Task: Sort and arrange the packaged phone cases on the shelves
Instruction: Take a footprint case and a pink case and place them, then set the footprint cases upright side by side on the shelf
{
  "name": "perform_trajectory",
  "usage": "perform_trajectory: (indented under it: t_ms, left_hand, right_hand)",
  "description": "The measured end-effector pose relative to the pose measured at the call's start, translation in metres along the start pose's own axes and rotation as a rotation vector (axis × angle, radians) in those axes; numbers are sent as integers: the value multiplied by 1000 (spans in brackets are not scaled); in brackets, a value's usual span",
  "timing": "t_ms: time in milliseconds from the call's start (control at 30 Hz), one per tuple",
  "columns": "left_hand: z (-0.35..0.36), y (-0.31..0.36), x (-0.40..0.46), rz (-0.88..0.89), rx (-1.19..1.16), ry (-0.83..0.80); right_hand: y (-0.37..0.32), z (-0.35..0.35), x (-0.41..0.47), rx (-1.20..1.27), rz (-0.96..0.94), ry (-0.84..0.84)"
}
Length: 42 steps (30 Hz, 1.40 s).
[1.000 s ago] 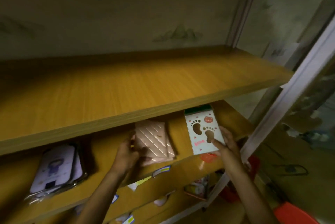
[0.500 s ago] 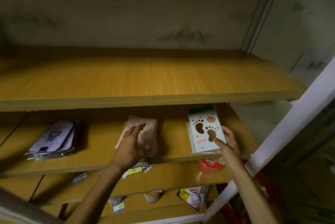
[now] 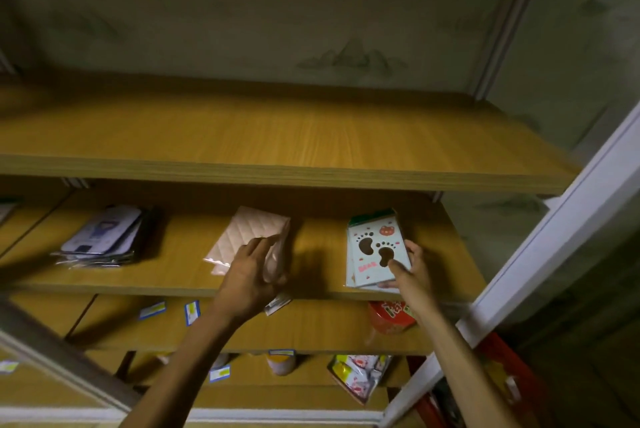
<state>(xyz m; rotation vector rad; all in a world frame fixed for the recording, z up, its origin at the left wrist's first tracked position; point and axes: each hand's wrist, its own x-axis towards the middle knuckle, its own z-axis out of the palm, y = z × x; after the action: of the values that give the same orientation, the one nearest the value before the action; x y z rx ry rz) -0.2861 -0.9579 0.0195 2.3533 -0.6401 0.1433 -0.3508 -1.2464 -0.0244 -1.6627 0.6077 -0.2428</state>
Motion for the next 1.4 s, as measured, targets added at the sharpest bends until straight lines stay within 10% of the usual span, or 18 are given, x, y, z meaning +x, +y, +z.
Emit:
perform_trajectory:
  t_ms: [367, 600, 1400]
  left_hand:
    - [-1, 3, -3, 2, 17, 41]
    - [-27, -10, -30, -77, 36, 64]
    - [-294, -246, -314, -542, 93, 346]
  right_hand:
    - [-12, -17, -12, -548, -270, 115]
    - [-33, 29, -29, -547, -394, -235]
    - [-87, 445, -240, -548, -747, -793]
